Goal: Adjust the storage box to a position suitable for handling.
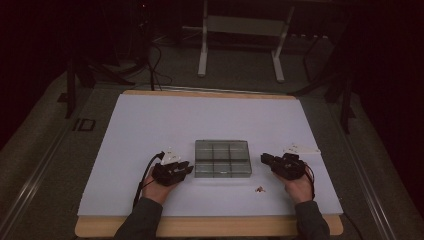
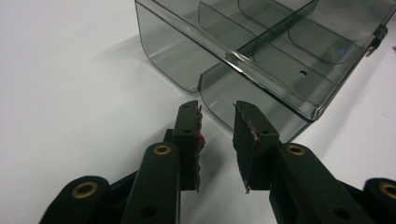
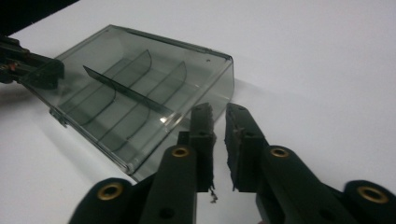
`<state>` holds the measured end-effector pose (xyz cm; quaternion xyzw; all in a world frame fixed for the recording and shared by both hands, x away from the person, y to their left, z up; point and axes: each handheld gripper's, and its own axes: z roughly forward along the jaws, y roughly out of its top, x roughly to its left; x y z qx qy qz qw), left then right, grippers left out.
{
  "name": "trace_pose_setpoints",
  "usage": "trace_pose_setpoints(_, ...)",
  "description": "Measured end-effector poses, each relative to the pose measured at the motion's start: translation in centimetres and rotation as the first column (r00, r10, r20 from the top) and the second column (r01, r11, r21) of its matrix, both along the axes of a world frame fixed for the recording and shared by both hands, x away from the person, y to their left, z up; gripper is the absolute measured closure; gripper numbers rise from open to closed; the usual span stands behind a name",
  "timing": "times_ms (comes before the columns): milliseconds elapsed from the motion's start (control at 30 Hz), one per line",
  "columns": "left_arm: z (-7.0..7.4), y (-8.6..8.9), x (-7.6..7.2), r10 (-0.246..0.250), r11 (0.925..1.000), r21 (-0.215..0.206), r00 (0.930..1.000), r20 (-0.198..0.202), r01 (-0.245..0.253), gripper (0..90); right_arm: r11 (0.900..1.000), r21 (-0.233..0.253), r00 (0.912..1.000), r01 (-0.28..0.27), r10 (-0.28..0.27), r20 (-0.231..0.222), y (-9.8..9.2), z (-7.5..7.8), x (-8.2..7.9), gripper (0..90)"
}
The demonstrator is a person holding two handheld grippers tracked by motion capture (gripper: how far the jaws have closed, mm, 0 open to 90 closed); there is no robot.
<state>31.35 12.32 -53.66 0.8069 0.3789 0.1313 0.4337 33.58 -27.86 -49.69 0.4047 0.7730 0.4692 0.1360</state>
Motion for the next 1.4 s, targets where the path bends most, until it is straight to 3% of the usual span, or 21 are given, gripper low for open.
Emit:
trace_pose_setpoints(133, 0.0, 0.1, 0.0, 0.004, 1.0, 0.003, 1.0, 0.001, -0.004, 70.4, 1.0, 0.0, 0.9999, -0.007, 0.007, 0.011, 0.4, 0.3, -0.3, 87.7)
trace_pose_setpoints(400, 0.1, 0.5, 0.0, 0.015, 0.9999, 0.001, 0.9999, 0.005, -0.015, 69.4, 0.999, 0.002, 0.9983, -0.05, 0.05, 0.031, 1.8, 0.8, -0.9, 88.2)
trace_pose_setpoints(533, 0.1, 0.6, 0.0, 0.016, 0.9999, 0.0, 0.9998, 0.011, -0.016, 69.0, 0.997, 0.026, 0.9969, -0.077, 0.076, 0.018, 2.6, 0.9, -1.1, 88.6)
trace_pose_setpoints(1400, 0.2, 0.8, -0.1, 0.033, 0.9994, 0.004, 0.9992, 0.023, -0.033, 67.4, 0.98, -0.01, 0.9798, -0.199, 0.2, 0.011, 6.6, 0.7, -2.7, 88.0)
